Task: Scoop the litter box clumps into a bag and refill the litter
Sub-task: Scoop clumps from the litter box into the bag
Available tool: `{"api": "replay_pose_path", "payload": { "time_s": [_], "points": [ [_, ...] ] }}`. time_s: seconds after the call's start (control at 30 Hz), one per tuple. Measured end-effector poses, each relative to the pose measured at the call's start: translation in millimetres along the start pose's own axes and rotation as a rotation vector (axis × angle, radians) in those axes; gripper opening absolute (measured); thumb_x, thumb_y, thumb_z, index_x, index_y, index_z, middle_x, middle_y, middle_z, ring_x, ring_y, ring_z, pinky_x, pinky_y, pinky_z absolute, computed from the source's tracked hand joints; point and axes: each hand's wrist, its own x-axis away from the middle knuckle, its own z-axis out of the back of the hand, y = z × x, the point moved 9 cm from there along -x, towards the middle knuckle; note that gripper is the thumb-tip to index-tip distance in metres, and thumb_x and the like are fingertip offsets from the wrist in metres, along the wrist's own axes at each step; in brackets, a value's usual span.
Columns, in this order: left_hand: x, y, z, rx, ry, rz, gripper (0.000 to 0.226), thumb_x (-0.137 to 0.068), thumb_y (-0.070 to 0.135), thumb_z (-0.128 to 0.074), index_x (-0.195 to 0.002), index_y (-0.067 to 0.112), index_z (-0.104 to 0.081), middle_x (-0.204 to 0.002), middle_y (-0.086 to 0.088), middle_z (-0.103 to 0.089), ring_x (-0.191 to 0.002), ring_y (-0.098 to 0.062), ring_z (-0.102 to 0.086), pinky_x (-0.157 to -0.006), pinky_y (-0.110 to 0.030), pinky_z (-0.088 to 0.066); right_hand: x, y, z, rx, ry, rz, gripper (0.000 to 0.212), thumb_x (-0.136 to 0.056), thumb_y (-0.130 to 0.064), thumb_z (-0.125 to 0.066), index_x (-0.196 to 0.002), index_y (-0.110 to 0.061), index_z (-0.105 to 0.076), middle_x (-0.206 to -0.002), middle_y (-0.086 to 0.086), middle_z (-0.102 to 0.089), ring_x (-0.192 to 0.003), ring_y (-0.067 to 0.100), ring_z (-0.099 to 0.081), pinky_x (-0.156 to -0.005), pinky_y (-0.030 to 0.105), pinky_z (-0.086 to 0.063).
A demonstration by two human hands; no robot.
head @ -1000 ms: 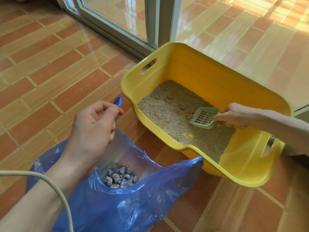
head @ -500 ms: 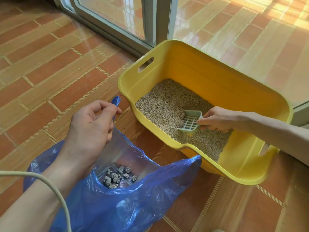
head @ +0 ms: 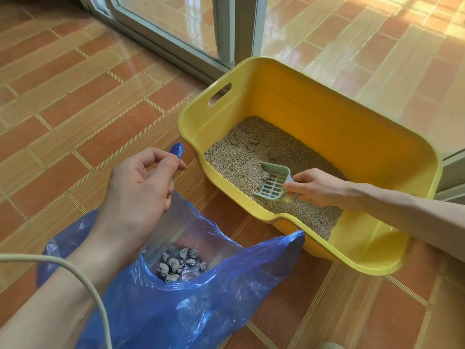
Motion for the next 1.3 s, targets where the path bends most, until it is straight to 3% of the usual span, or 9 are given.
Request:
{"api": "replay_pose_path", "payload": {
  "time_s": [0.33,1.0,1.3],
  "points": [
    [1.0,-1.6,5.4,0.046,0.024,0.024,0.022,-0.104,0.014,-0.050,-0.089,0.007,-0.064,-0.047,0.011,-0.032,-0.040,-0.006,-0.023,-0.038,-0.017,-0.020,7.8,-19.7,-1.3,-0.186,-0.010,0.102,0.034,-0.102,-0.037,-0.057,-0.092,-0.006,-0.065,-0.051,-0.009,-0.037,-0.042,0.008,-0.027,-0.037,0.018,-0.024],
    [2.0,0.2,6.3,0.032,0.023,0.029,0.021,-0.105,0.016,-0.051,-0.091,0.008,-0.064,-0.048,0.008,-0.031,-0.039,-0.008,-0.021,-0.037,-0.016,-0.019,5.5,-16.7,-3.8,-0.201,-0.024,0.096,0.037,-0.100,-0.041,-0.059,-0.093,-0.007,-0.069,-0.056,-0.006,-0.036,-0.045,0.009,-0.027,-0.039,0.020,-0.023],
    [2.0,-0.4,4.9,0.033,0.019,0.027,0.020,-0.104,0.016,-0.052,-0.091,0.007,-0.064,-0.049,0.009,-0.029,-0.040,-0.007,-0.021,-0.037,-0.016,-0.020,11.3,-22.9,3.3,-0.195,-0.025,0.102,0.044,-0.100,-0.040,-0.059,-0.098,0.004,-0.066,-0.056,-0.004,-0.033,-0.046,0.012,-0.024,-0.040,0.022,-0.020]
  ]
}}
